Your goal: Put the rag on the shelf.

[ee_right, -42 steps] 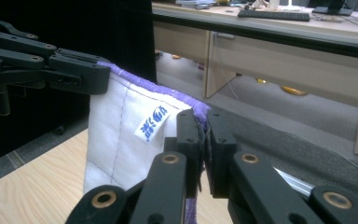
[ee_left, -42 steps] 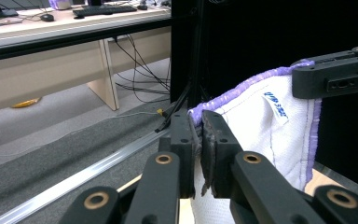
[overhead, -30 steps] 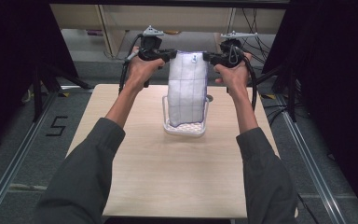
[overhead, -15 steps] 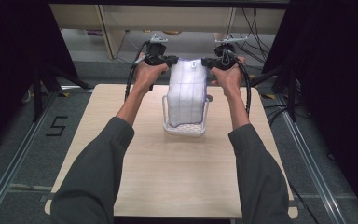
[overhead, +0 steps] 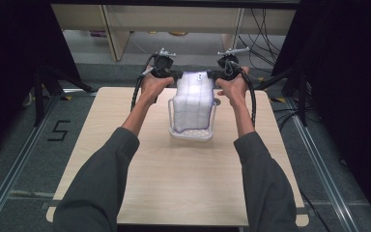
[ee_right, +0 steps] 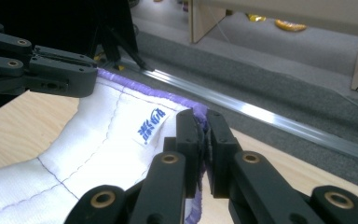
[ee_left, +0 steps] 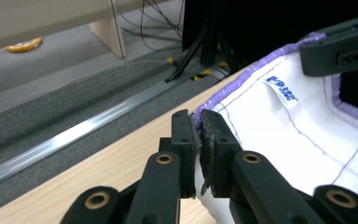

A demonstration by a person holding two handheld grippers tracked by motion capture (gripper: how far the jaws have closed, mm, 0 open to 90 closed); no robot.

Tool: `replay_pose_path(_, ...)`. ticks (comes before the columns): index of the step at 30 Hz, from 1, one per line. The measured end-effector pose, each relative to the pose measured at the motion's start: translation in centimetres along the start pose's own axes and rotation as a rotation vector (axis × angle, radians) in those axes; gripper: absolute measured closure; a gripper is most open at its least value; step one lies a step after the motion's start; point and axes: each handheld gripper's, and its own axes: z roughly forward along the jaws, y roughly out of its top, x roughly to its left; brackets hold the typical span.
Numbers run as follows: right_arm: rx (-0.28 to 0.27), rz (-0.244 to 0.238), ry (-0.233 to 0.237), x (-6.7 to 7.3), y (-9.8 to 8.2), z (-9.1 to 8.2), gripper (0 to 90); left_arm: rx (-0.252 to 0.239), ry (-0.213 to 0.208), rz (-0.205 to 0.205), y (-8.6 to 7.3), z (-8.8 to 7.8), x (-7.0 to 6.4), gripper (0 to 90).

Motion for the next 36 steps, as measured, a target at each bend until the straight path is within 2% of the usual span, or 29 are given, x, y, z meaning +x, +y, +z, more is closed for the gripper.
replay_pose_path(4, 0.033, 0.001, 0.005, -0.3, -0.6, 0.6, 85.8, 0.014, -0.011, 0.017, -0.5, 0.3, -0.1, 83.1)
replay_pose_path(6, 0.051, 0.013, 0.008, -0.4, -1.0, 0.7, 85.7, 0.034, -0.007, 0.025, -0.8, 0.4, 0.0, 83.1)
replay_pose_path(7, 0.065, 0.036, 0.01, -0.3, -1.1, 0.8, 85.5, 0.039, -0.009, 0.019, -0.9, 0.5, 0.0, 83.2)
replay_pose_path(9, 0.082, 0.023, 0.017, -0.4, -1.3, 0.9, 85.4, 0.046, -0.009, 0.006, -1.3, 0.6, 0.1, 83.3)
replay_pose_path(11, 0.076, 0.012, 0.028, -0.4, -1.5, 1.2, 85.3, 0.074, -0.007, 0.017, -1.6, 0.7, 0.2, 83.3)
replay_pose_path(12, 0.081, 0.03, 0.022, -0.2, -1.6, 1.3, 85.3, 0.077, -0.008, 0.018, -1.7, 0.8, 0.2, 83.2)
replay_pose_path(13, 0.101, 0.014, 0.021, -0.2, -1.6, 1.3, 85.3, 0.08, -0.011, 0.016, -1.8, 0.8, 0.2, 83.0)
replay_pose_path(15, 0.103, 0.005, 0.025, -0.2, -1.8, 1.6, 85.3, 0.088, -0.012, 0.015, -2.0, 0.9, 0.1, 82.4)
replay_pose_path(16, 0.108, 0.023, 0.018, -0.2, -2.0, 1.7, 85.2, 0.096, -0.012, 0.018, -2.1, 0.9, 0.2, 82.2)
replay_pose_path(17, 0.098, 0.004, 0.021, -0.3, -2.1, 1.8, 85.1, 0.102, -0.008, 0.019, -2.2, 0.9, 0.2, 82.1)
replay_pose_path(18, 0.127, 0.022, 0.012, -0.3, -2.1, 1.7, 84.9, 0.104, -0.007, 0.016, -2.3, 1.0, 0.3, 82.3)
replay_pose_path(19, 0.112, 0.001, 0.016, -0.4, -2.3, 2.0, 84.5, 0.107, -0.007, 0.009, -2.4, 0.9, 0.4, 82.4)
replay_pose_path(21, 0.129, -0.009, 0.01, -0.4, -2.4, 2.1, 84.0, 0.116, -0.004, 0.001, -2.7, 0.9, 0.6, 82.2)
replay_pose_path(25, 0.124, 0.007, 0.01, -0.4, -2.4, 2.3, 78.2, 0.11, -0.003, -0.023, -3.1, 0.5, 1.2, 79.0)
replay_pose_path(26, 0.124, 0.008, 0.013, -0.4, -2.3, 2.3, 75.4, 0.117, 0.001, -0.016, -3.1, 0.3, 1.3, 78.8)
replay_pose_path(27, 0.135, -0.006, 0.0, -0.5, -2.2, 2.2, 74.6, 0.113, 0.006, -0.016, -3.1, 0.1, 1.4, 78.8)
replay_pose_path(30, 0.122, 0.018, -0.006, -0.5, -2.0, 2.1, 67.0, 0.099, 0.002, -0.029, -3.0, -0.5, 1.7, 78.3)
replay_pose_path(31, 0.122, 0.0, -0.007, -0.6, -1.9, 2.1, 66.5, 0.102, 0.002, -0.023, -3.0, -0.7, 1.7, 77.8)
replay_pose_path(32, 0.124, 0.017, -0.012, -0.5, -1.9, 2.0, 65.9, 0.105, 0.002, -0.019, -3.0, -0.9, 1.8, 77.3)
replay_pose_path(33, 0.114, 0.013, -0.017, -0.5, -1.8, 2.0, 65.8, 0.106, 0.0, -0.016, -3.0, -1.1, 1.8, 76.7)
replay_pose_path(34, 0.117, 0.001, -0.016, -0.5, -1.7, 1.8, 65.9, 0.101, -0.003, -0.019, -3.1, -1.3, 1.8, 76.1)
replay_pose_path(36, 0.123, 0.017, -0.003, -0.4, -1.5, 1.5, 65.6, 0.096, -0.016, -0.035, -3.2, -1.7, 1.9, 74.9)
